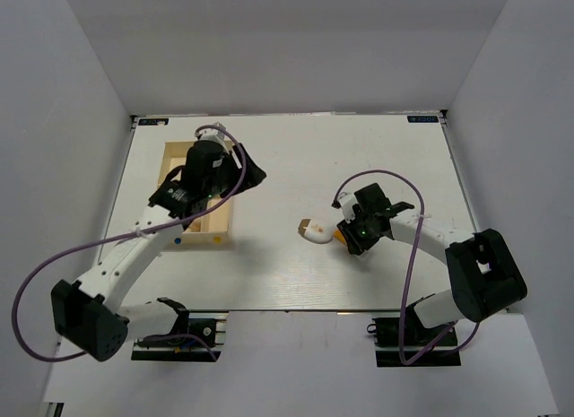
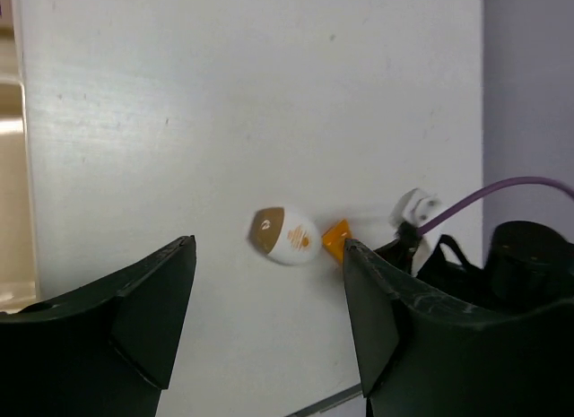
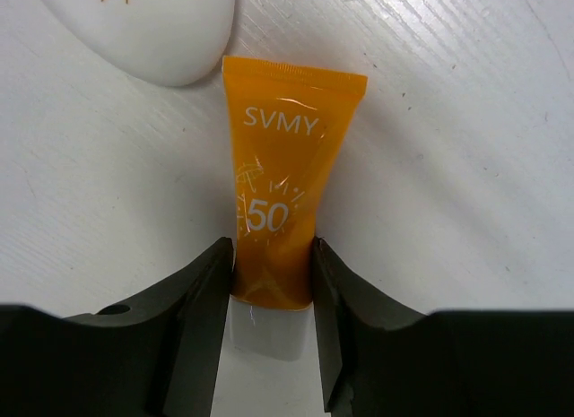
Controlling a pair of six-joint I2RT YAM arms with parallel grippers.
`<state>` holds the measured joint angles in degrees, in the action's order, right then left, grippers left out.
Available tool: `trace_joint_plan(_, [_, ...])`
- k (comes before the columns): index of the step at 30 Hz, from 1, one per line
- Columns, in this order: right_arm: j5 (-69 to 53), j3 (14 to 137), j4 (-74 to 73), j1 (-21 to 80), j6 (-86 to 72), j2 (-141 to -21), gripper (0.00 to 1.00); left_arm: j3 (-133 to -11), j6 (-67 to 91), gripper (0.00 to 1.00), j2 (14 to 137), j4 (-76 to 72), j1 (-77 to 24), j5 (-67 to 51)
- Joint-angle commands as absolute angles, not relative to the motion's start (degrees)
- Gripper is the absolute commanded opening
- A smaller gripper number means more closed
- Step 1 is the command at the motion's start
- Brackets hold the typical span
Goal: Organize the makeup
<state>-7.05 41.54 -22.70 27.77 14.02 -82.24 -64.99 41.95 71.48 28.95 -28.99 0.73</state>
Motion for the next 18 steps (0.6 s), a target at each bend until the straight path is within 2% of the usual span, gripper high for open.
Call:
trace_joint_plan(1, [-8.08,44.64,-24.61,27.69,17.57,-82.09,0.4,-63.11,39.82,0.77,65.67,22.5,-29.18,3.78])
trace_joint_plan(3, [-8.26,46.04,-25.05,27.69,19.68,-81.22,0.38,-62.58,39.29,0.77,64.43,22.41,-29.18,4.22])
trace_joint_plan(7, [-9.66,49.91,-26.19,27.33,21.97,-80.6,0.22,-61.35,39.37,0.77,61.44,22.5,-29.18,4.48])
trace_joint_plan(12, [-15.46,55.01,-26.28,27.51,22.59,-80.51,0.1,-59.86,39.81,0.77,57.13,22.24,-29.18,4.75])
trace_joint_plan(18, [-26.18,65.37,-24.53,29.35,21.62,-85.15,0.1,-59.06,38.94,0.77,51.96,19.34,-29.18,2.99])
